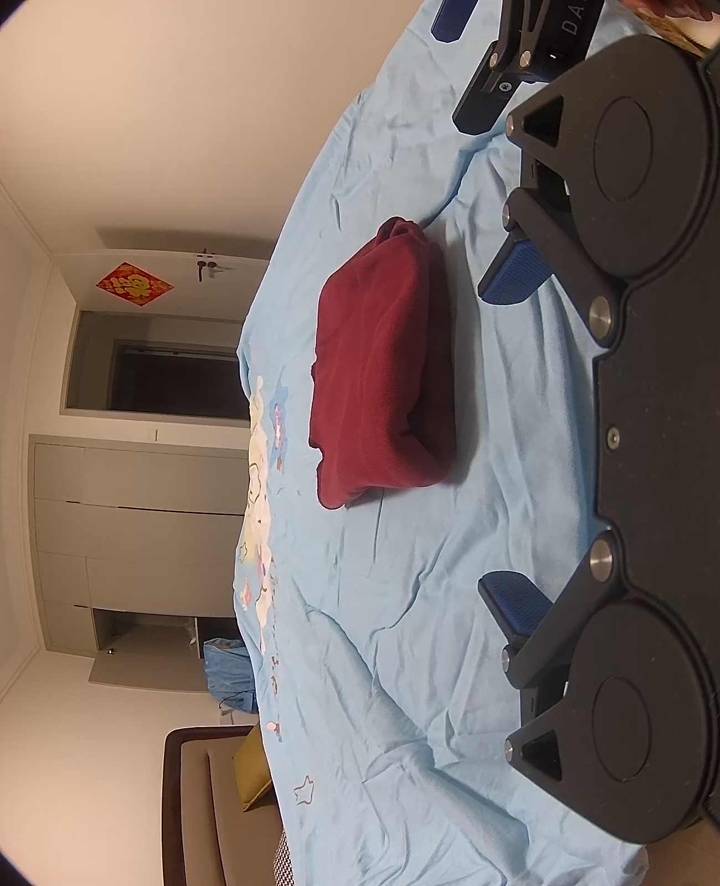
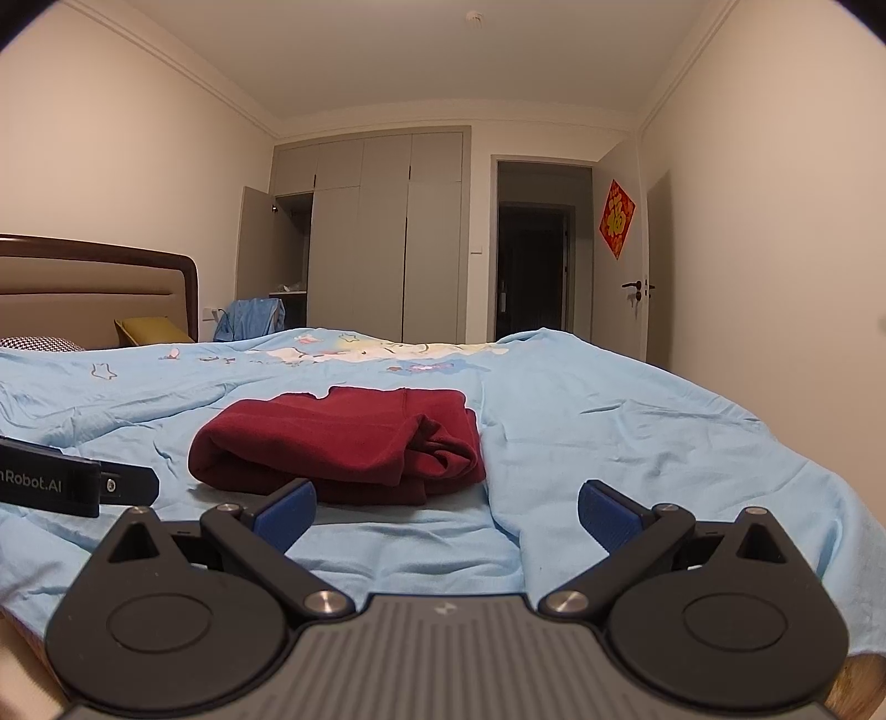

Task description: Fold small clothes

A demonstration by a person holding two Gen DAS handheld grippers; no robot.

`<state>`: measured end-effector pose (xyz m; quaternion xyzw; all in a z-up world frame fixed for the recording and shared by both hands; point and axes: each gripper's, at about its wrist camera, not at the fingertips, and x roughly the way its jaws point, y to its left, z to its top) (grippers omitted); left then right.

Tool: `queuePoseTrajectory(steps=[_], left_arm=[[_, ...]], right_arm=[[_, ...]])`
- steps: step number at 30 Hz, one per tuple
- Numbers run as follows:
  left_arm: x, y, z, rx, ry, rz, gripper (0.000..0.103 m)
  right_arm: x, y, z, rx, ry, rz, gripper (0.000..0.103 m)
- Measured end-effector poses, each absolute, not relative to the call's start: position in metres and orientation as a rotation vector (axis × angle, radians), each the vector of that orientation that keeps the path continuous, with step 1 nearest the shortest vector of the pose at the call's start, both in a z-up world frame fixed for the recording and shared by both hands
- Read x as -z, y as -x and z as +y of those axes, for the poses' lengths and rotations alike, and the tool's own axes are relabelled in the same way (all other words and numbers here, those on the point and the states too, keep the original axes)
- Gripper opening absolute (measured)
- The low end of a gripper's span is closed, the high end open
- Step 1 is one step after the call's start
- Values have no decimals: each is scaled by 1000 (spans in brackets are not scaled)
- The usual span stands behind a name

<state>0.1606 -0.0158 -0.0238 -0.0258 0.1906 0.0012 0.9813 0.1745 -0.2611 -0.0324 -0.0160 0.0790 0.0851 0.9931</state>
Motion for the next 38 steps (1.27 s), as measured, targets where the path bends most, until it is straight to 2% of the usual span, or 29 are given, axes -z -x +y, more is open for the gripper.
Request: queuePoseTrajectory(steps=[38], left_arm=[[29,-164,-20,-6,70,448,102]], right_arm=[[35,-176,-263,-181,29,184,103]])
